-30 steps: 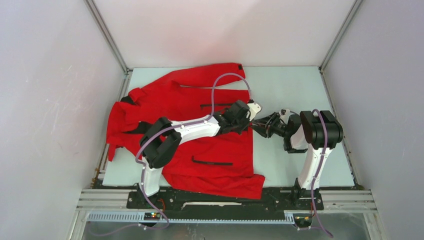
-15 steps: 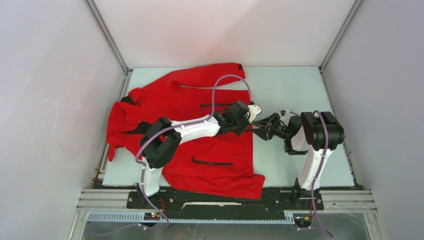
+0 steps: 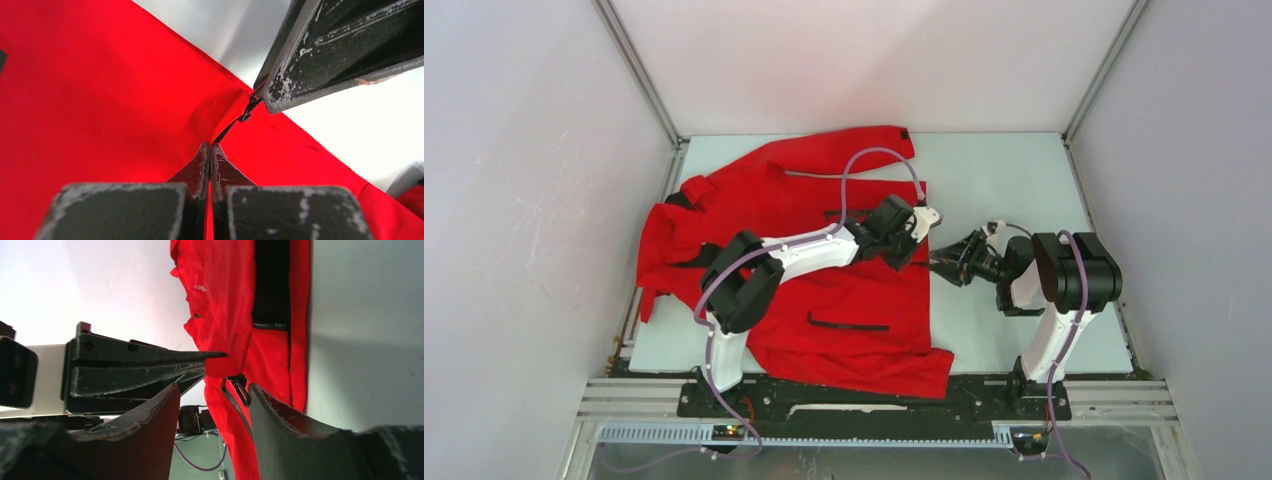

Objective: Zip up the jacket

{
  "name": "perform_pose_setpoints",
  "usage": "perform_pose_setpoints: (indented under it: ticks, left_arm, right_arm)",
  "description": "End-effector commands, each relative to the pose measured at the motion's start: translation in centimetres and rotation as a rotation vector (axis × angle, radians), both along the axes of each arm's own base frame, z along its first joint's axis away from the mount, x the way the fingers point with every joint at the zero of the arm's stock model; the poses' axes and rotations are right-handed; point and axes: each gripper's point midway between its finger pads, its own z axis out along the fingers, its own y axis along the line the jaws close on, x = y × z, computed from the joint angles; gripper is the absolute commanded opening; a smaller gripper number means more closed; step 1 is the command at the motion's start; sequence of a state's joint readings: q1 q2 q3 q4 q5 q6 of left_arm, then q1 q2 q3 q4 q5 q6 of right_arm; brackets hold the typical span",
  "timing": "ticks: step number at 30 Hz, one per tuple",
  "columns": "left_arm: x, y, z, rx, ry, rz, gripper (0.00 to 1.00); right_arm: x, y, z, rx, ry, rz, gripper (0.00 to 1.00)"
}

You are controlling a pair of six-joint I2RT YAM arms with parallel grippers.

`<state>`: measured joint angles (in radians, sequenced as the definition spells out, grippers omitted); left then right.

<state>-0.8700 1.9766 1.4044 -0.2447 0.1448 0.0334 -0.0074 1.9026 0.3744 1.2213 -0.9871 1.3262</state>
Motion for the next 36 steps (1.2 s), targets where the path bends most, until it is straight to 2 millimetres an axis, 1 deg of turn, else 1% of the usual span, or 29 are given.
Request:
perform_pose_setpoints:
  ticks: [1, 11, 15, 19, 25, 27, 31, 33, 35, 36]
  left_arm:
    - [0.5, -1.8, 3.4, -0.090, -0.005, -0.023, 0.00]
    - [-0.2, -2.1, 4.3, -0.119, 0.008, -0.053, 0.00]
    - [-0.4, -2.2, 4.4, -0.126, 0.013, -0.065, 0.00]
    - [-0.3, -2.0, 4.8, -0.125, 0.005, -0.064, 0.00]
    - [-0.5, -2.1, 5.1, -0.140, 0.019, -0.072, 0.00]
    - [-0.4, -2.1, 5.4, -0.144, 0.016, -0.067, 0.00]
    - [-0.1, -1.9, 5.9, -0.154, 0.013, -0.060, 0.00]
    - [-0.1, -2.0, 6.1, -0.161, 0.017, -0.064, 0.00]
    - [-0.2, -2.0, 6.2, -0.167, 0.021, -0.070, 0.00]
    - [-0.2, -2.0, 6.2, -0.167, 0.019, -0.070, 0.00]
  right_arm:
    - [-1.5, 1.1, 0.4, -0.022, -0.051, 0.064, 0.56]
    - [-0.6, 1.2, -0.2, -0.028, -0.031, 0.061, 0.52]
    - [-0.3, 1.4, -0.3, -0.027, -0.021, 0.072, 0.48]
    - [-0.4, 1.5, -0.6, -0.035, -0.020, 0.083, 0.45]
    - [-0.6, 1.7, -0.9, -0.051, -0.016, 0.089, 0.38]
    - [-0.7, 1.7, -1.1, -0.054, -0.011, 0.094, 0.39]
    - [-0.9, 1.7, -1.2, -0.061, -0.012, 0.094, 0.46]
    - [-1.0, 1.7, -1.2, -0.064, -0.016, 0.095, 0.45]
    - [-0.9, 1.6, -1.2, -0.062, -0.016, 0.090, 0.38]
    - [-0.9, 1.6, -1.0, -0.059, -0.022, 0.092, 0.37]
